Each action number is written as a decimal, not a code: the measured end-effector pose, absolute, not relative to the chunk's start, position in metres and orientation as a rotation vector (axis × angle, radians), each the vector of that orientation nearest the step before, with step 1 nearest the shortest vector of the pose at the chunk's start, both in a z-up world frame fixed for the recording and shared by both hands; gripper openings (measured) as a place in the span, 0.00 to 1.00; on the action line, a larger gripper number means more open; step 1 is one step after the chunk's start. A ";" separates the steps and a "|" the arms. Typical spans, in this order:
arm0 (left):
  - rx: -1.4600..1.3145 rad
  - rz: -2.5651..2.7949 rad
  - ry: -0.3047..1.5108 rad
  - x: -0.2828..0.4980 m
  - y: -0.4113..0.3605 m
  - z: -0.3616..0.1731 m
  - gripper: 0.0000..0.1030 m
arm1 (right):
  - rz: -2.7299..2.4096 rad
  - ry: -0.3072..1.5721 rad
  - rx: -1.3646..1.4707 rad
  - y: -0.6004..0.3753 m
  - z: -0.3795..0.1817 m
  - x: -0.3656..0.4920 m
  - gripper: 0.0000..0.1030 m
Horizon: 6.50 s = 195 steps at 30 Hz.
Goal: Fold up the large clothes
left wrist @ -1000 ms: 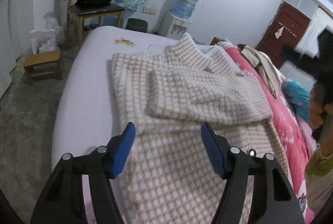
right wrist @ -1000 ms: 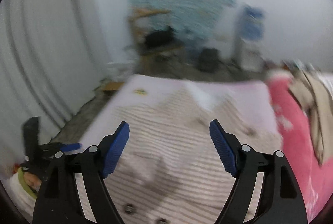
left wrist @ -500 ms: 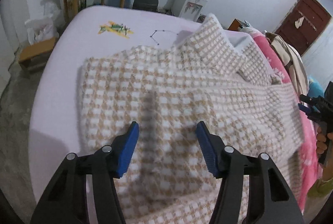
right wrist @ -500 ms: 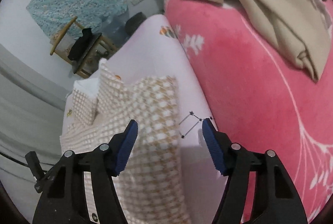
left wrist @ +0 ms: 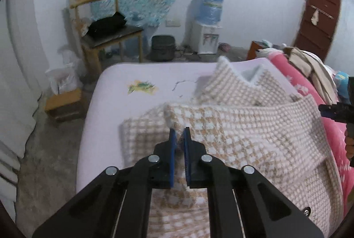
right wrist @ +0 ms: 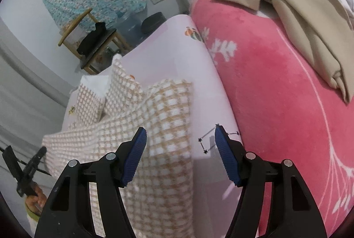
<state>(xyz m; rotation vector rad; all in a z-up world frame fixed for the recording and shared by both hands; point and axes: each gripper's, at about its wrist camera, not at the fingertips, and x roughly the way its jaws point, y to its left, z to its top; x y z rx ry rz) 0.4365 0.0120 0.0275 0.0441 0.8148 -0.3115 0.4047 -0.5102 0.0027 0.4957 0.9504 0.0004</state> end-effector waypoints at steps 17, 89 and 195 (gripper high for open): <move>0.069 -0.230 0.888 0.445 0.017 -0.020 0.07 | -0.056 0.961 0.246 -0.465 -0.019 0.433 0.35; 0.265 -0.354 1.077 0.139 0.003 -0.039 0.92 | 0.003 1.144 0.091 -0.283 -0.038 0.096 0.87; -0.120 -0.398 1.135 0.047 0.109 -0.046 0.36 | -0.075 0.994 0.123 -0.299 -0.009 0.043 0.92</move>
